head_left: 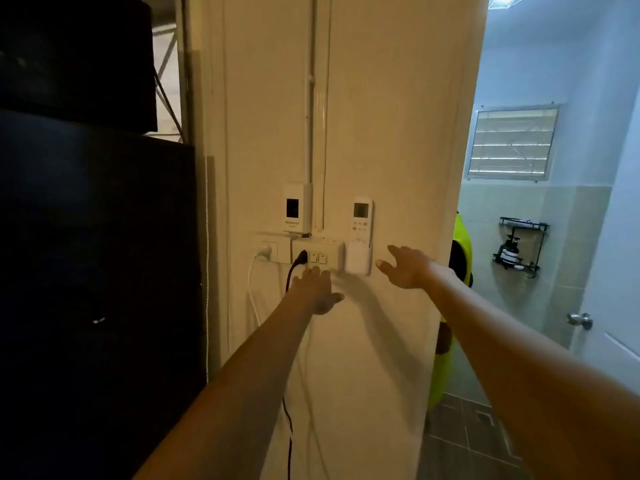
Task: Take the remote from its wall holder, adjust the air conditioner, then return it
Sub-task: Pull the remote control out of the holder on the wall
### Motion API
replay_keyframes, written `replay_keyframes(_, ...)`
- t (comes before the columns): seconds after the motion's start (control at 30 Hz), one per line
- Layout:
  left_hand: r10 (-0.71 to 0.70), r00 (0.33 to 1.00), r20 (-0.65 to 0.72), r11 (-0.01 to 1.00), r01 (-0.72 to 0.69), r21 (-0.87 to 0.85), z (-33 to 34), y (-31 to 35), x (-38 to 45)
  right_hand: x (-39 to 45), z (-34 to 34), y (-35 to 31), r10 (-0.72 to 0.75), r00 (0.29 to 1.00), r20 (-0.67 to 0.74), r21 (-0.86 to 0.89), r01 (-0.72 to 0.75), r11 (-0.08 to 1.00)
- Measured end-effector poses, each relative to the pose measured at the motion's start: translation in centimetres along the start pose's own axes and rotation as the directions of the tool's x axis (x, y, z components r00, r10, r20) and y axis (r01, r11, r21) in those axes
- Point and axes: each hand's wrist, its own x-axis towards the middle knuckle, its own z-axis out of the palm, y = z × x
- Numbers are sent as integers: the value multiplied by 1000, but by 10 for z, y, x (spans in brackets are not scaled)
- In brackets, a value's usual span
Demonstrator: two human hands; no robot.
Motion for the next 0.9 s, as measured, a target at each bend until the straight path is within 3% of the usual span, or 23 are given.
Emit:
replay_keyframes(0.17,51,961,-272,980,-101,-171,14,34,30,27,-6,2,-22,997,-70,188,35,982)
replay_keyframes(0.4,-26,891,-453,913,-164,-375,54,54,68,76,-9,4,35,993,-111,474,22,880)
replay_keyframes(0.67,-86,834,-545,954,-89,-285,82,62,103,112,-10,6,85,973,-216,745,108,659)
replay_keyframes(0.8,-106,774,-624,942,-122,-313,99,63,117,124,0,4,147,944,-294,810,165,563)
replay_keyframes(0.9,-111,731,-673,909,-200,-367,110,64,126,131,6,2,198,920,-339,813,181,553)
